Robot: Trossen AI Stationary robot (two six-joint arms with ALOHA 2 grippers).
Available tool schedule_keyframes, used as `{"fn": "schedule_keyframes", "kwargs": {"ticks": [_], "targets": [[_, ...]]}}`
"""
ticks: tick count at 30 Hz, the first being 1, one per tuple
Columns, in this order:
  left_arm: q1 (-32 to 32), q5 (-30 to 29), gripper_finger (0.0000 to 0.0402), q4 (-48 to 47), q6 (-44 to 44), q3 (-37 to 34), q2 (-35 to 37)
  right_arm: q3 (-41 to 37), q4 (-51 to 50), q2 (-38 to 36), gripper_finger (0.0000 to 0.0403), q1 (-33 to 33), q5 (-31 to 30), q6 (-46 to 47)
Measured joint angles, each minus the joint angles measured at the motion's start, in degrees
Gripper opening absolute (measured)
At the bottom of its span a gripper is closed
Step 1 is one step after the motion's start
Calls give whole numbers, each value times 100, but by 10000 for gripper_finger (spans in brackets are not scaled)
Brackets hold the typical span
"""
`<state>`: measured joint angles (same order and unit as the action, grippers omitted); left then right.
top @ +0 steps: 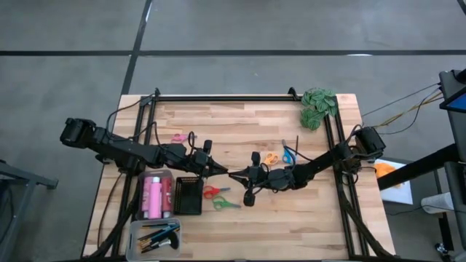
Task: Pick & Place Paint Supplies
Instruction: Put the silver paint brush into the transparent bin
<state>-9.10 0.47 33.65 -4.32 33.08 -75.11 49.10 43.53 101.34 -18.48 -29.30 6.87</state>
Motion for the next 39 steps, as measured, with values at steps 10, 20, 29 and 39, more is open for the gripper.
{"fn": "schedule_keyframes", "kwargs": {"ticks": [10,20,29,39], "targets": [[4,2,7,-2,2,0,0,-2,-2,0,20,0,-2,3],[4,2,6,-2,2,0,0,-2,0,0,20,0,-3,-79],[-2,44,5,-2,0,0,2,-4,35,0,20,0,238,-81],[-2,23,5,-4,-2,0,2,-4,36,-2,20,0,266,142]]}}
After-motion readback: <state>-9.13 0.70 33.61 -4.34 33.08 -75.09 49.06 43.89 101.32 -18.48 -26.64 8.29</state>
